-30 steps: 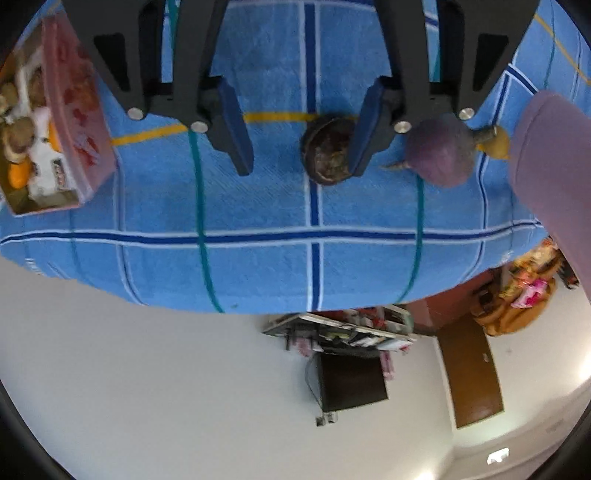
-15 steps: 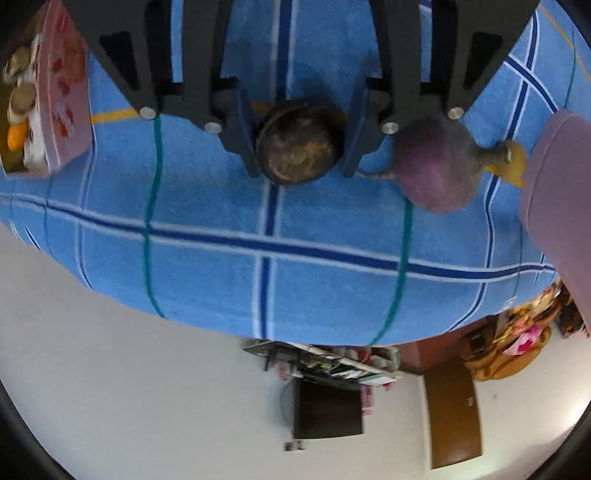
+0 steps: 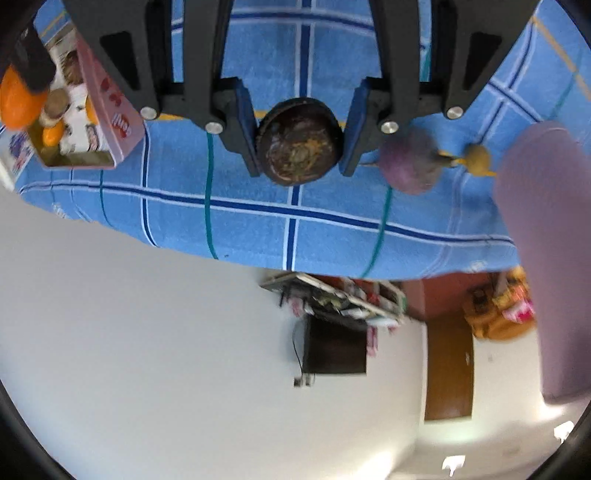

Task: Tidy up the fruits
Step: 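Grasp the dark brown round fruit with the left tool while the right tool holds the orange, then carry the orange and the brown fruit over the pink tin with both tools, then open the left tool to drop the brown fruit while the right tool drops the orange into the tin, then withdraw both open tools from the tin toward the beet and yellow fruit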

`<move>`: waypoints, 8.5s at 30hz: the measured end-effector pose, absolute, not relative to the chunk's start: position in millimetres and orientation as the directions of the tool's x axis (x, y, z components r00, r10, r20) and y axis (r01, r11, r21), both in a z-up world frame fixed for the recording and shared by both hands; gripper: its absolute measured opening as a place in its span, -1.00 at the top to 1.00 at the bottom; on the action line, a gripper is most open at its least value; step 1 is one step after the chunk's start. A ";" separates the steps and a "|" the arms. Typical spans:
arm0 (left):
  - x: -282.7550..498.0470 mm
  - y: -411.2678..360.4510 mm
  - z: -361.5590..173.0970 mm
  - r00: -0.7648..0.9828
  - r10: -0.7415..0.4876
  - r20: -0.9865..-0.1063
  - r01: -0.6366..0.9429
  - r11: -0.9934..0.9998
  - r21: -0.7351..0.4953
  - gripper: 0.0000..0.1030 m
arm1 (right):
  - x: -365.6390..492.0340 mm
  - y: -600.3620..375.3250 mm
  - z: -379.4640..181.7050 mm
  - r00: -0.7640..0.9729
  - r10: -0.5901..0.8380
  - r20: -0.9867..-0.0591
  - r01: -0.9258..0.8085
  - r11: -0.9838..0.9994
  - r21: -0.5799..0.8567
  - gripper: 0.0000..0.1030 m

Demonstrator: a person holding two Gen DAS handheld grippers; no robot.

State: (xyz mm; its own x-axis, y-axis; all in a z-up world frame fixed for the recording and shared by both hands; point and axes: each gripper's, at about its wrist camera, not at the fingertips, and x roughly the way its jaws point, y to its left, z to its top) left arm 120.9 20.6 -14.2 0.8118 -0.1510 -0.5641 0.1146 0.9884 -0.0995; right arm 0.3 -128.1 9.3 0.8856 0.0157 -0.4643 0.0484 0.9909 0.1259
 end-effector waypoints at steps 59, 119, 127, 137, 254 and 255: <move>-1.6 19.8 0.9 0.907 0.015 -0.420 0.000 0.999 0.036 0.15 | -44.3 -112.9 3.4 0.906 -0.052 -0.421 0.041 0.999 -0.035 0.02; -34.4 -35.7 18.1 0.912 -0.162 -0.376 0.183 0.983 0.020 0.15 | -86.5 -212.6 11.9 0.898 -0.176 -0.404 0.178 0.983 -0.032 0.02; -20.2 -63.3 25.2 0.852 -0.308 -0.423 0.309 0.949 -0.068 0.15 | -81.6 -245.2 12.8 0.874 -0.182 -0.450 0.224 0.974 0.041 0.02; 9.1 -119.1 26.5 0.838 -0.316 -0.445 0.336 0.941 -0.036 0.15 | -41.1 -275.1 16.9 0.833 -0.214 -0.511 0.255 0.967 0.010 0.02; -34.4 -72.4 12.9 0.943 -0.048 -0.329 0.079 0.994 0.082 -1.00 | -79.6 -221.5 18.2 0.914 -0.259 -0.312 0.276 0.961 0.010 -0.55; -34.1 -67.9 12.8 0.944 -0.042 -0.328 0.074 0.994 0.085 -1.00 | -78.7 -218.2 17.9 0.913 -0.259 -0.315 0.276 0.961 0.008 -0.55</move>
State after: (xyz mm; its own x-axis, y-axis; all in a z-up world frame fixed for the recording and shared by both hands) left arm -34.1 -67.9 12.8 0.9436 -0.0421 -0.3285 0.0738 0.9937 0.0845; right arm -78.7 -218.2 17.9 0.9129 -0.2591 -0.3153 0.2756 0.9613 0.0078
